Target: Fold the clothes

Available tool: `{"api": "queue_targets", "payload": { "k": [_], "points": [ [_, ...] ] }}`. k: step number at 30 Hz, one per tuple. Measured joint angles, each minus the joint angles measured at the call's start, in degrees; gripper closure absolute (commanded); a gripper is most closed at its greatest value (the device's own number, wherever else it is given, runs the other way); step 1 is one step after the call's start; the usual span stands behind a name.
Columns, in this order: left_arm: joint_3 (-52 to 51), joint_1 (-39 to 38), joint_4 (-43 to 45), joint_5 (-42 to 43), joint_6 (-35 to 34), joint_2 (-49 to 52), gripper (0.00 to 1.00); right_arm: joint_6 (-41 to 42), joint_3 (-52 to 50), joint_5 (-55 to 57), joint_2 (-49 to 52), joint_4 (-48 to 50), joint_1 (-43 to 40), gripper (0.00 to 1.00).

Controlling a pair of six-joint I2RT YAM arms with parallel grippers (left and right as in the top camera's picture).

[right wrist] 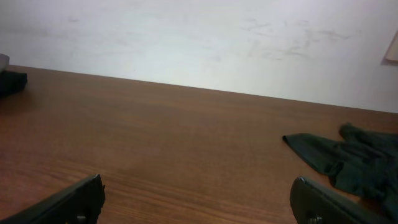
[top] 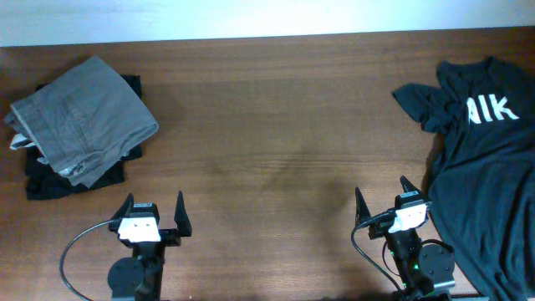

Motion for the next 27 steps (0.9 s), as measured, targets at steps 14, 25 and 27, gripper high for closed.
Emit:
{"api": "queue_targets", "payload": {
  "k": [14, 25, 27],
  "points": [
    [0.0, 0.0, 0.0, 0.0, 0.0, 0.0, 0.01, 0.0, 0.0, 0.0, 0.0, 0.0, 0.0, 0.01],
    [0.0, 0.0, 0.0, 0.0, 0.0, 0.0, 0.01, 0.2, 0.0, 1.8, 0.0, 0.1, 0.0, 0.01],
    [0.0, 0.0, 0.0, 0.0, 0.0, 0.0, 0.01, 1.7, 0.0, 2.5, 0.0, 0.2, 0.0, 0.01]
  ]
}}
